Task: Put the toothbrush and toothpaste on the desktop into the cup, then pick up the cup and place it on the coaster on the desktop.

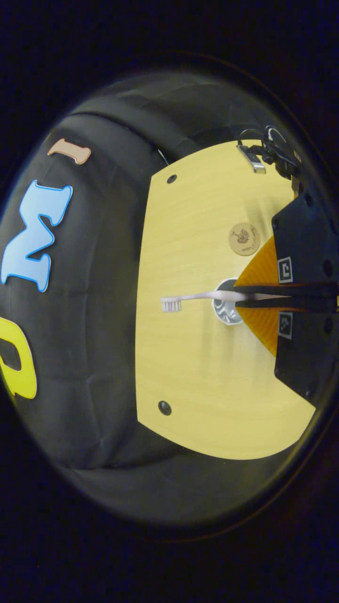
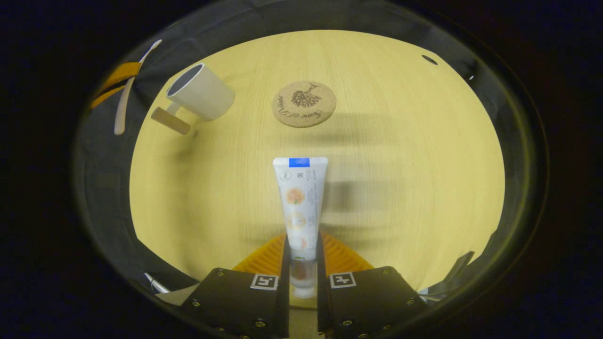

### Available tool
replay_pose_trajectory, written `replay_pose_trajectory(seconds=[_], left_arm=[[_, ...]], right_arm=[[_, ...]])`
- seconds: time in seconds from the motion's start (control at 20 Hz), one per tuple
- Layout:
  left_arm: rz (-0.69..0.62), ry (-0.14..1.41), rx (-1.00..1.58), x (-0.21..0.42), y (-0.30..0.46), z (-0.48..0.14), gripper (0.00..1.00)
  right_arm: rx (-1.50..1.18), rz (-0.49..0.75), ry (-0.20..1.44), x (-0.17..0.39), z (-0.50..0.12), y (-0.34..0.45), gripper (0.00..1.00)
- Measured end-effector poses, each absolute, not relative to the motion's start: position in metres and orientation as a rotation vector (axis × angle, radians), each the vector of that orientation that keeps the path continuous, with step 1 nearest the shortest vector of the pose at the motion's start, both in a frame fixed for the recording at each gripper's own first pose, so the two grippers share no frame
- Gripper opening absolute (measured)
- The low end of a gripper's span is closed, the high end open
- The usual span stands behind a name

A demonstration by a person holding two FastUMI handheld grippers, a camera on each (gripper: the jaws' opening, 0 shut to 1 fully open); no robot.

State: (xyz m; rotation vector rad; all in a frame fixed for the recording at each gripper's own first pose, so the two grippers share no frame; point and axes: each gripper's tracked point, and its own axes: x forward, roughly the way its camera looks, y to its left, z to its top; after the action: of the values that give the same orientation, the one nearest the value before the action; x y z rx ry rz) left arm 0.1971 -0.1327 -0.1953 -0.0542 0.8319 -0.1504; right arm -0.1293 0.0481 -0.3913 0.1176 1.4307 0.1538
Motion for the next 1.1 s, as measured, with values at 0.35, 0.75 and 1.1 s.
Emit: replay_pose_trajectory(seconds=[0.35,0.75,1.1], left_arm=[[-0.176,0.779,-0.029,0.254,-0.128,-0.218,0.08],[-0.164,0.681,-0.014,0.289,-0.138,-0.243,0.13],[-0.179,0.691,-0.014,0.267,-0.134,-0.270,0.16]], right_arm=[[0.148,0.098,1.437,-0.136,-0.391,0.032,0.25],[0.201,0.064,1.417,-0.123,-0.381,0.024,0.25],[0.246,0.060,1.344,-0.090,-0.355,0.025,0.25]])
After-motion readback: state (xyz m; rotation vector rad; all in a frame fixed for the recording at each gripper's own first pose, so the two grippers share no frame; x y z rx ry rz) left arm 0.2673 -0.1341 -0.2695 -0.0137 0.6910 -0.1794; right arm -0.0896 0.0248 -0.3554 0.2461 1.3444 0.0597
